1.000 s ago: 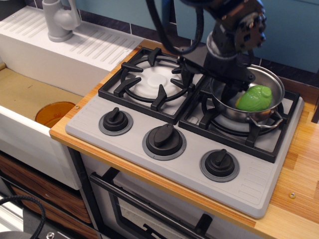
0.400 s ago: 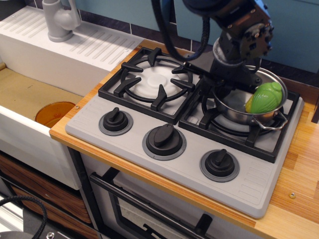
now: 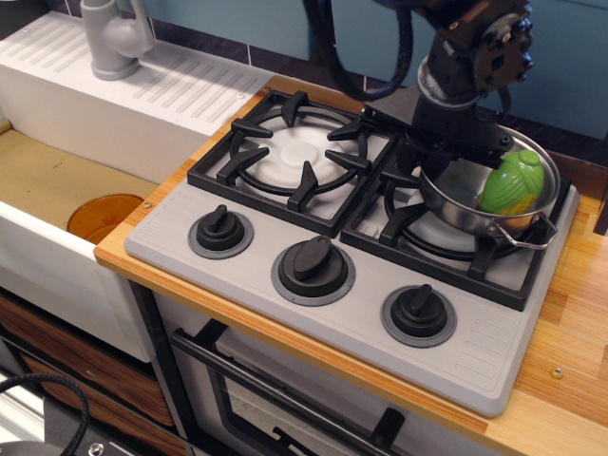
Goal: Put corncob in pot or pan an put pot or pan on stove
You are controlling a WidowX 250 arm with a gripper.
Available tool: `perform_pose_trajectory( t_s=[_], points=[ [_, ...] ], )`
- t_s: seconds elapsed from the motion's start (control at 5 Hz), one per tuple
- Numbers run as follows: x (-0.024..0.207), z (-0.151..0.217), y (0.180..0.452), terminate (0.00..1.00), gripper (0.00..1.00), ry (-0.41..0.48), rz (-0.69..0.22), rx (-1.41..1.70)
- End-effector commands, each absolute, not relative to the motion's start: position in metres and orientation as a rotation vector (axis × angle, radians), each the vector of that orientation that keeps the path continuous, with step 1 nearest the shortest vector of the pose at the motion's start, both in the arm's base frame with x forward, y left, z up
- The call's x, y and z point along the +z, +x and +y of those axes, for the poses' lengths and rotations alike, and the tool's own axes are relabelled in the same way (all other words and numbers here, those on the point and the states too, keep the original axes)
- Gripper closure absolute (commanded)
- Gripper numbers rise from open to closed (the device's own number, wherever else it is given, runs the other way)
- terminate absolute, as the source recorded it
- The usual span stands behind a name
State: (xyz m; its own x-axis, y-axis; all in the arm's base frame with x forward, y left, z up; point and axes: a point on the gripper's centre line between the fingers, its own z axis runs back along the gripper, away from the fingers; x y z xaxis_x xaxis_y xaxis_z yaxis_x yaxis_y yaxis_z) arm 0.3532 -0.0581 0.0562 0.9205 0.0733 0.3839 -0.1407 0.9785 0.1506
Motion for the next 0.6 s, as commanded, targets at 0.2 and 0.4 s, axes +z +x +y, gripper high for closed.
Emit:
perform_pose_trajectory(
  t_s=[0.2, 0.4],
  points=[
    [0.142, -0.027, 0.362, 0.0, 1.0, 0.164, -0.369, 0.091],
    [0.152, -0.014, 0.364, 0.0, 1.0, 0.167, -0.355, 0.08]
  ],
)
